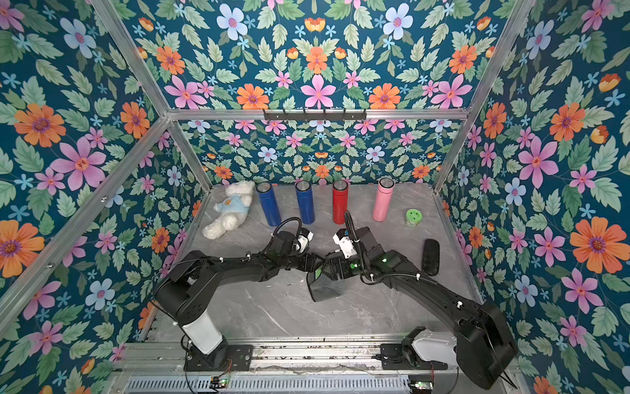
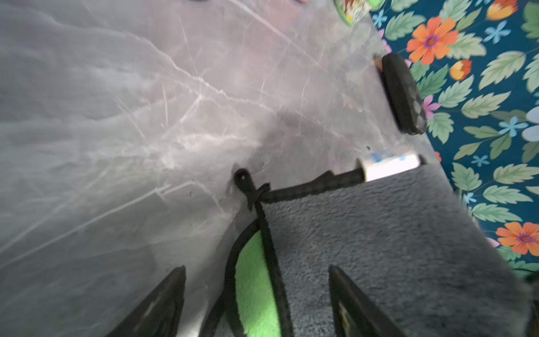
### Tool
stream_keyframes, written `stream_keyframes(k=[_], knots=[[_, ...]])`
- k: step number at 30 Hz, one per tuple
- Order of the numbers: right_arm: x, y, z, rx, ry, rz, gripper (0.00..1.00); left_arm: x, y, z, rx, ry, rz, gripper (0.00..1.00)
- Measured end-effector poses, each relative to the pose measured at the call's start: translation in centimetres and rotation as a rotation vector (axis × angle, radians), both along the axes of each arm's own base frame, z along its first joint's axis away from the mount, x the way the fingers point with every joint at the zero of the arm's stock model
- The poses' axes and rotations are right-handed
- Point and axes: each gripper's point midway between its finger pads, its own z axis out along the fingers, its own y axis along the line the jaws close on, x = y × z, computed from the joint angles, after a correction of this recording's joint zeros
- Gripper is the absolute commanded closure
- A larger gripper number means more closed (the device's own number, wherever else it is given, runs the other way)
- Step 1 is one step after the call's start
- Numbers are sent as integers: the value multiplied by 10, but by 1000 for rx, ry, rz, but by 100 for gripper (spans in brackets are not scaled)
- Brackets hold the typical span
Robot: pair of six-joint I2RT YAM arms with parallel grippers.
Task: Wipe the surface of the thermos
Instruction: Place the cleaning item at the center of the board.
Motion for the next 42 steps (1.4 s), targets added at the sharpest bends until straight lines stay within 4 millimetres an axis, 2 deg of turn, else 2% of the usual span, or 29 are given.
stream_keyframes(k=[4, 10, 12, 15, 17, 19, 26, 33, 35, 38, 40, 42], knots=[[-1, -2, 3, 4, -13, -5, 11, -5, -1, -16, 42, 43, -5, 33], [2, -5, 7, 9, -25, -17, 11, -6, -6, -21, 84, 63, -14, 51], [2, -6, 8, 10, -27, -19, 11, -7, -6, -23, 94, 72, -17, 64], [3, -7, 9, 11, -33, -25, 11, -9, -7, -28, 104, 81, -29, 75], [4, -9, 10, 11, -36, -31, 11, -11, -10, -29, 96, 93, -41, 86], [4, -10, 10, 12, -38, -35, 11, -14, -11, -30, 91, 105, -53, 100], [4, -15, 8, 12, -39, -48, 11, -20, -21, -24, 31, 119, -94, 100], [4, -22, 13, 15, -58, -65, 10, -12, -13, -11, 0, 78, -55, 100], [4, -26, 14, 10, -64, -74, 9, -4, -2, -3, -9, 56, -17, 100], [2, -34, 15, 2, -74, -94, 8, 19, 29, 21, -26, 0, 84, 100], [1, -43, 15, -8, -77, -119, 7, 38, 55, 42, -25, -59, 161, 100], [2, -54, 16, -14, -85, -152, 6, 54, 83, 75, -18, -135, 237, 100]])
